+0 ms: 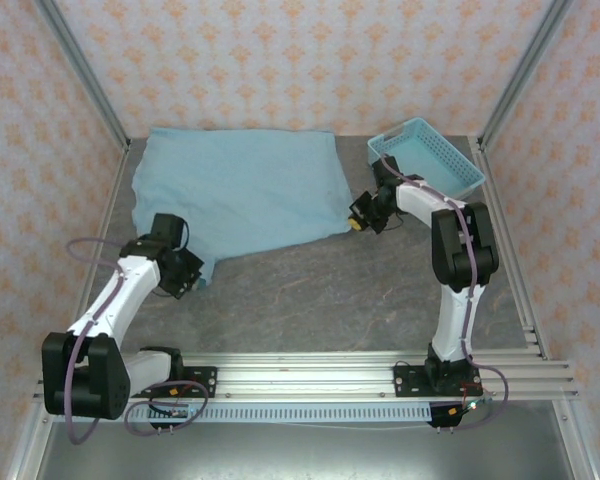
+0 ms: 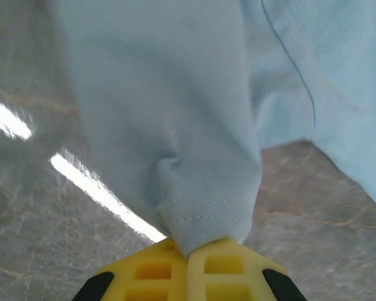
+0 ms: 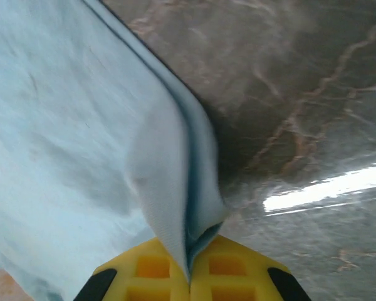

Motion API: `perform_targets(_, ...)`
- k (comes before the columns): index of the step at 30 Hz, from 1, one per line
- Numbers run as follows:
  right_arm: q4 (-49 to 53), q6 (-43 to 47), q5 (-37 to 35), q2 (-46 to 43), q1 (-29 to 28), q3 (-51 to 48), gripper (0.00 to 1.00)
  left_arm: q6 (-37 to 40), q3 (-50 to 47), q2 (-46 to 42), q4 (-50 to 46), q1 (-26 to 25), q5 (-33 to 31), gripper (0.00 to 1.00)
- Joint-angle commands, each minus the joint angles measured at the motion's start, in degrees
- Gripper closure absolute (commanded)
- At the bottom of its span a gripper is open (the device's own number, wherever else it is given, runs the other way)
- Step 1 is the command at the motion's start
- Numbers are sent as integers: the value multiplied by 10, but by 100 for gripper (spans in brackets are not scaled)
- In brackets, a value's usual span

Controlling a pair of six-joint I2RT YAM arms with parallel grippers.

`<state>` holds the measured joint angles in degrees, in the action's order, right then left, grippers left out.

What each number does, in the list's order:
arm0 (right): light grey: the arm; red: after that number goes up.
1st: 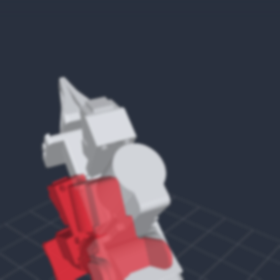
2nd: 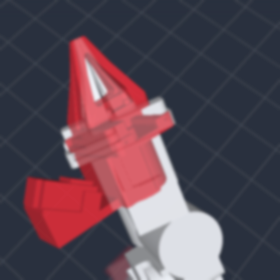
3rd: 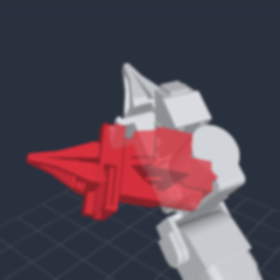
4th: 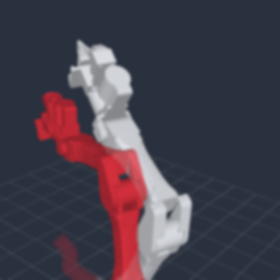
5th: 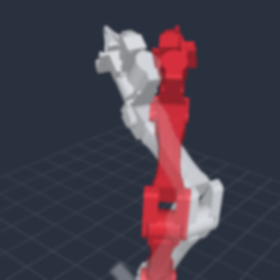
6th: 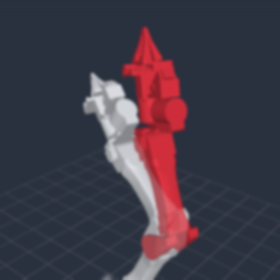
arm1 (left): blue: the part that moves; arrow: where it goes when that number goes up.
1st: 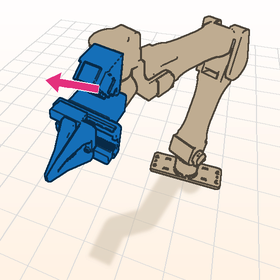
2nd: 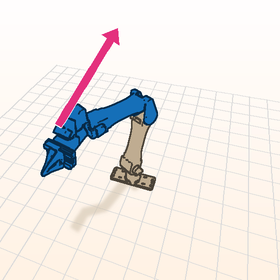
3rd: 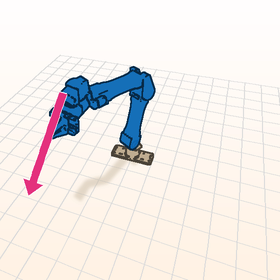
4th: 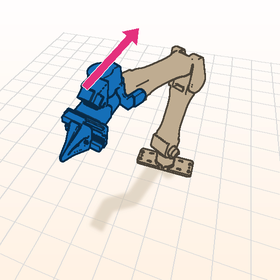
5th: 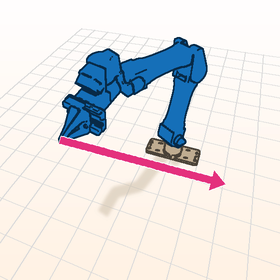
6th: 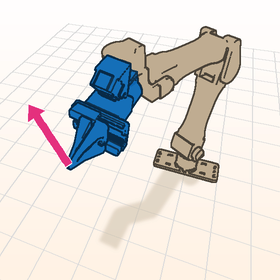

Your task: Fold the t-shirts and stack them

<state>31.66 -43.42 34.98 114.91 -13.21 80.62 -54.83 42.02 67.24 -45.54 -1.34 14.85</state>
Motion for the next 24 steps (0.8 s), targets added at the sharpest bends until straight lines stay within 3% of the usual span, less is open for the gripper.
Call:
perform_targets(1, 11, 6, -49, -30, -4, -21, 100, -62, -23, 6, 15, -26, 16, 100)
perform_targets(8, 50, -4, -115, -122, -7, -134, 100, -125, -49, -67, -67, -41, -11, 100)
perform_targets(12, 78, -12, -146, -186, -8, -197, 100, -155, -74, -100, -68, -41, -2, 100)
perform_targets(18, 71, -27, -117, -214, -8, -259, 100, -153, -81, -102, -86, -41, -4, 100)
perform_targets(24, 98, -23, -151, -219, -8, -257, 100, -158, -42, -155, -202, -41, -86, 100)
